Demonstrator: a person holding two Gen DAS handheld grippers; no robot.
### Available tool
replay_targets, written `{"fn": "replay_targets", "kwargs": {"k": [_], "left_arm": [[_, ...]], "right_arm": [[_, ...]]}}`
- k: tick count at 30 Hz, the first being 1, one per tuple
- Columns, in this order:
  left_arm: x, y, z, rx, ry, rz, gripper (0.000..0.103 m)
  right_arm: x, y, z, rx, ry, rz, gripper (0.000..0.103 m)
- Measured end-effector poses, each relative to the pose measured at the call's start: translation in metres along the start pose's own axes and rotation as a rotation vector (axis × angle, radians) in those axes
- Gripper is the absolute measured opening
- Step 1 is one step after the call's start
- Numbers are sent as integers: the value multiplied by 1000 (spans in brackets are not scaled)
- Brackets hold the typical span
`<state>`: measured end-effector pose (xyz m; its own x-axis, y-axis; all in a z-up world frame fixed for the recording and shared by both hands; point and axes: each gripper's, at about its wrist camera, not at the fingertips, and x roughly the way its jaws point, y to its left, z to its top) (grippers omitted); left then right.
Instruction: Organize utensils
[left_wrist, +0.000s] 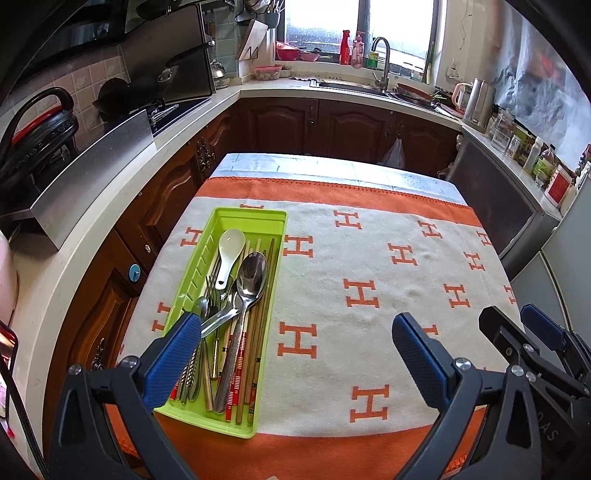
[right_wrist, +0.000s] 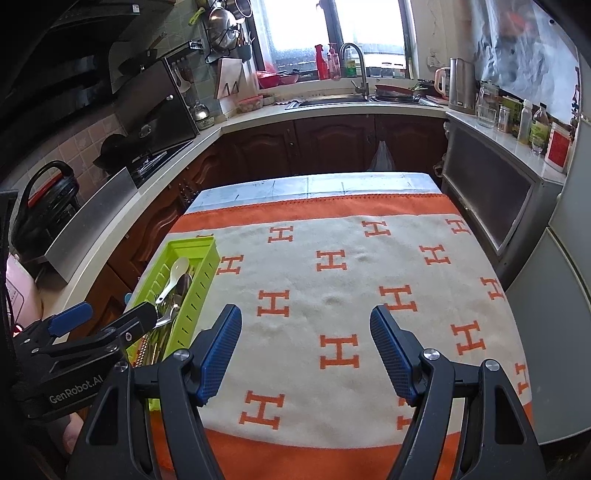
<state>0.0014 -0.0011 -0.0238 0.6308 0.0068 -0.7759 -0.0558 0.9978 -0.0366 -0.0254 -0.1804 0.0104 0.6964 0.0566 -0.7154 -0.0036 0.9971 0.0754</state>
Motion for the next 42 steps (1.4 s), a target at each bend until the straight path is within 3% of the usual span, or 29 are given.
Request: {"fn": "replay_targets", "kwargs": {"k": [42], "left_arm": [[0,2,-4,-10,13,3,102]], "right_arm": [[5,-1,-10,16,20,-6,73]]}}
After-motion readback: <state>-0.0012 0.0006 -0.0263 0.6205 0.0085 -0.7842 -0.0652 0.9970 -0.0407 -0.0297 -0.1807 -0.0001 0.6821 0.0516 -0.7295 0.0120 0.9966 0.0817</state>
